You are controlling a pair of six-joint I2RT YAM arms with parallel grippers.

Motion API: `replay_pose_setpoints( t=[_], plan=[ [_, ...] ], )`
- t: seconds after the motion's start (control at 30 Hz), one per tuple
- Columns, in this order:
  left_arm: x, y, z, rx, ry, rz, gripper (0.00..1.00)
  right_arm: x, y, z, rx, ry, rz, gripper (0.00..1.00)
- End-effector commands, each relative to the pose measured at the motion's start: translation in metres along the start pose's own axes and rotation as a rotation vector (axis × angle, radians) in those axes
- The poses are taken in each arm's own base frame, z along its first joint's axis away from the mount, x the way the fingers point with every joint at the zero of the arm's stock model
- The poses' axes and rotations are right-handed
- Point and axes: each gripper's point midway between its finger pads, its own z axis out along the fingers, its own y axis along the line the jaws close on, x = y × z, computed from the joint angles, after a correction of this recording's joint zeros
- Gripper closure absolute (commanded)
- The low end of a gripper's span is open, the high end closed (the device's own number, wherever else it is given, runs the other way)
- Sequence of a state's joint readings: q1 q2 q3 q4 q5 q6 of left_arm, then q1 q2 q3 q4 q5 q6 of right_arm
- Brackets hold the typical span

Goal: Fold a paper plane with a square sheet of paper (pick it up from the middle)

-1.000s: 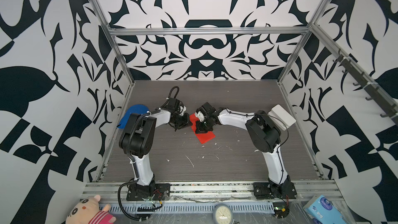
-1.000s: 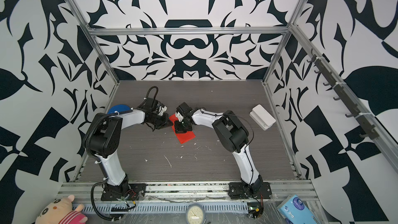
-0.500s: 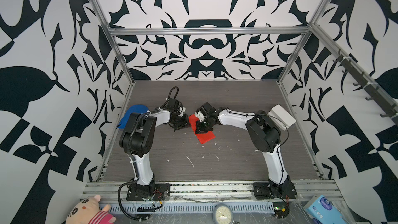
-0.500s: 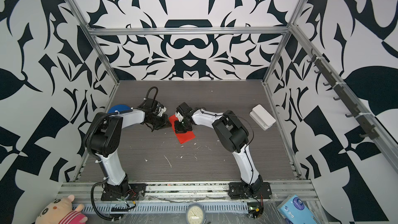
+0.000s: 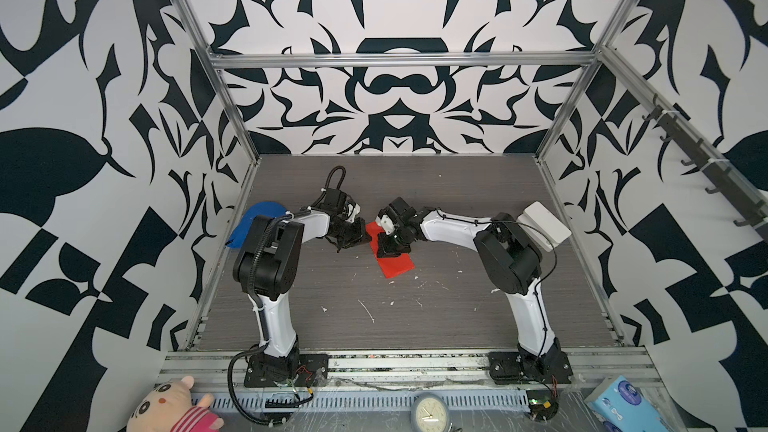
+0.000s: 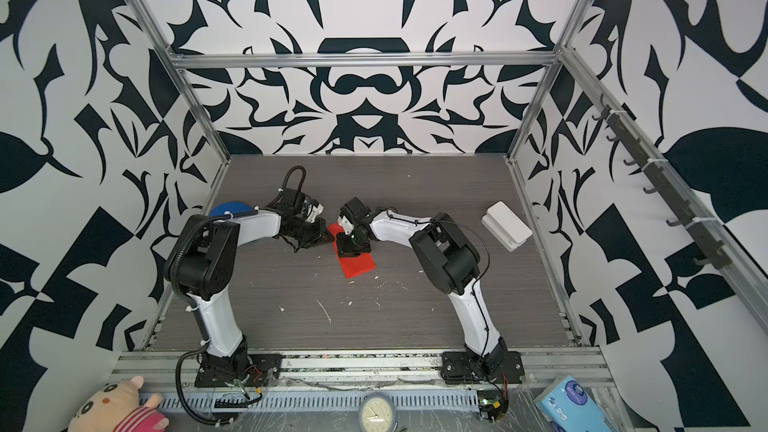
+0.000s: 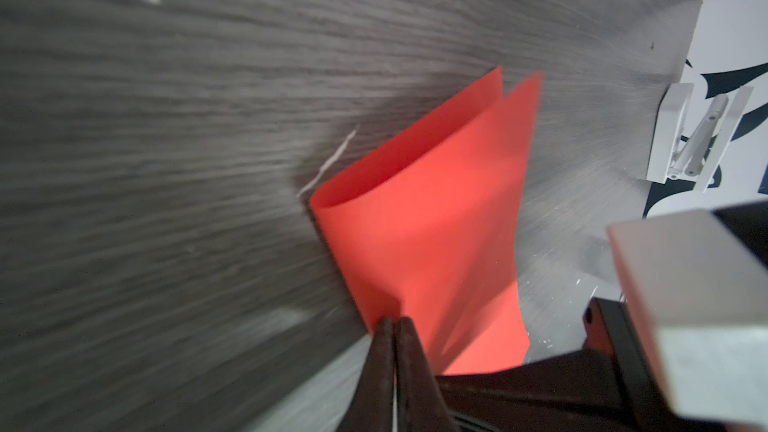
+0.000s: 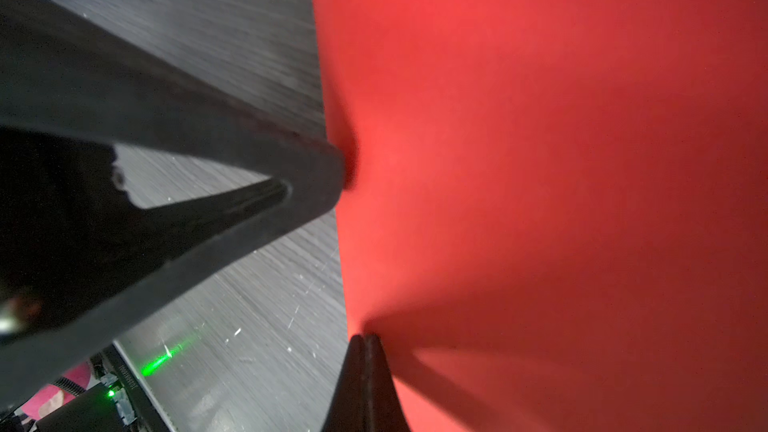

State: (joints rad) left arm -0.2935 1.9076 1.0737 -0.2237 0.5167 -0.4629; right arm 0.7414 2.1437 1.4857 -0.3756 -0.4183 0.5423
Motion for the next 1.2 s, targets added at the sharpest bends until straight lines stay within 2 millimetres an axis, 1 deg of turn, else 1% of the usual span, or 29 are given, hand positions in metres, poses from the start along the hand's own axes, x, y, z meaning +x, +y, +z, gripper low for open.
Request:
replay_pose_setpoints(
  t=[0.0,0.23,0.5,0.6,0.7,0.77,0.9,0.93,1.03,1.17],
  plan=[
    [-0.003,0.008,0.002,-0.023,0.004,-0.016,0.92,0.012,-0.021,0.006,0.081,0.044,0.017,1.0],
    [-0.006,0.018,0.0,-0.052,-0.006,-0.028,0.92,0.015,-0.024,0.006,0.094,0.052,0.017,1.0],
    [-0.019,0.027,-0.005,-0.054,-0.022,-0.035,0.92,0.022,-0.031,0.008,0.116,0.069,0.017,1.0],
    [-0.027,0.028,-0.007,-0.051,-0.031,-0.035,0.92,0.023,-0.033,0.008,0.117,0.07,0.018,1.0],
    [-0.032,0.021,-0.01,-0.032,-0.038,-0.025,0.92,0.024,-0.033,0.008,0.119,0.072,0.018,1.0],
    [-0.032,0.014,-0.017,-0.011,-0.056,-0.01,0.92,0.023,-0.032,0.008,0.118,0.067,0.016,1.0],
    [-0.026,-0.001,-0.027,0.054,-0.082,0.012,0.91,0.023,-0.033,0.008,0.12,0.068,0.018,1.0],
    [-0.023,-0.006,-0.028,0.077,-0.078,0.018,0.91,0.023,-0.033,0.008,0.119,0.07,0.019,1.0],
    [-0.018,-0.011,-0.023,0.092,-0.058,0.033,0.91,0.025,-0.034,0.009,0.121,0.075,0.019,1.0],
    [-0.02,-0.01,-0.015,0.086,-0.043,0.025,0.91,0.026,-0.035,0.009,0.123,0.075,0.019,1.0]
  ],
)
